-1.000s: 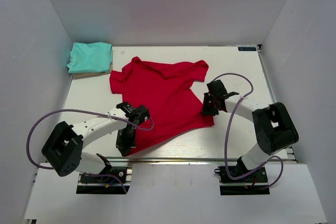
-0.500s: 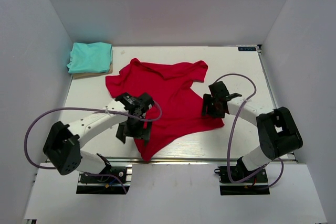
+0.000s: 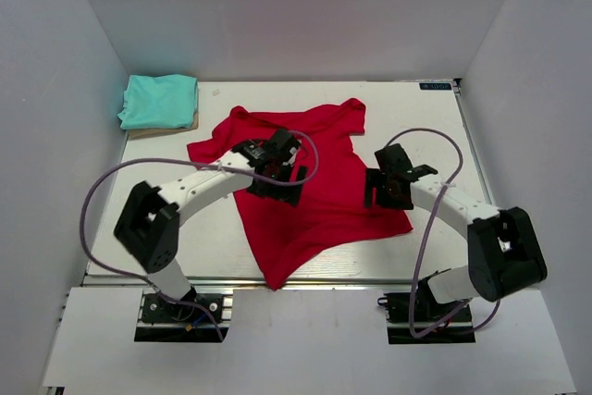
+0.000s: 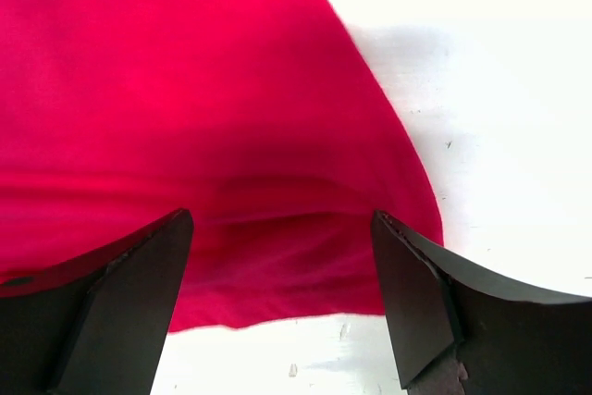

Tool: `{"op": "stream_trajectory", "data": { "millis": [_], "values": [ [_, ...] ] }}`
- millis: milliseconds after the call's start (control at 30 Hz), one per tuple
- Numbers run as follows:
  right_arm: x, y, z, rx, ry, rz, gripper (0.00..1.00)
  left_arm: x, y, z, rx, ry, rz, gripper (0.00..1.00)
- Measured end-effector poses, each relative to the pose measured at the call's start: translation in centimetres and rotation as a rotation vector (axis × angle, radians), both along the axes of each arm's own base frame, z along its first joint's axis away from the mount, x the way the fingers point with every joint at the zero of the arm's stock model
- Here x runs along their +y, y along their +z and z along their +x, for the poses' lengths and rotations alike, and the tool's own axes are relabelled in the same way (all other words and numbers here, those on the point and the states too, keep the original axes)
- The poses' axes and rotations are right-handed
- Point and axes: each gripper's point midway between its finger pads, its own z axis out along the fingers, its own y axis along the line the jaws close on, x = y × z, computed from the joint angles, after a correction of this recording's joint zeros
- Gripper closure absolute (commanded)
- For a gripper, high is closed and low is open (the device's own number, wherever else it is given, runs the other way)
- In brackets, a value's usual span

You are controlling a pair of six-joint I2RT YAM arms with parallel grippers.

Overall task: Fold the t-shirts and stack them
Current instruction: Flatten out the tshirt

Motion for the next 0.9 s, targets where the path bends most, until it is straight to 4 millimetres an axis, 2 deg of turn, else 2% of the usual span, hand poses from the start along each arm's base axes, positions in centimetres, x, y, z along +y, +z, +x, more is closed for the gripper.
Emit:
{"op": "stream_trajectory", "data": {
  "millis": [133,233,367,433,600,700,733,900],
  "values": [
    [1.2,2.3,0.8,-0.083,0.069,0.067,0.14,-2.0,-1.0,6.1,-0.117,0.033,0.028,0.0],
    [1.9,2.9,1.4,-0.12,0.11,0.094,0.14,-2.8,-2.6,10.1,-0.16,0.062,0.055,0.0],
    [2.1,1.9,1.5,-0.095,0.128,0.088,0.14,-2.8,-6.1,15.0,-0.165,0.101,0.107,0.0],
    [2.1,1.1,1.6,-0.074,0.127,0.08,0.14,-2.9,-7.7,16.6,-0.149,0.108,0.105,0.0],
    [1.9,-2.1,1.6,0.023,0.11,0.037,0.14,-2.6,-7.8,20.9,-0.198,0.132,0.076,0.0],
    [2.4,-2.1,3.6,0.012,0.091,0.032,0.14,-2.8,-7.8,23.6,-0.223,0.144,0.052,0.0],
    [2.3,-2.1,4.4,0.009,0.082,0.025,0.14,-3.3,-7.7,25.1,-0.243,0.145,0.037,0.0],
    [1.9,-1.9,10.8,-0.043,0.024,-0.007,0.13,-3.8,-7.7,30.0,-0.323,0.155,-0.001,0.0]
  ]
}}
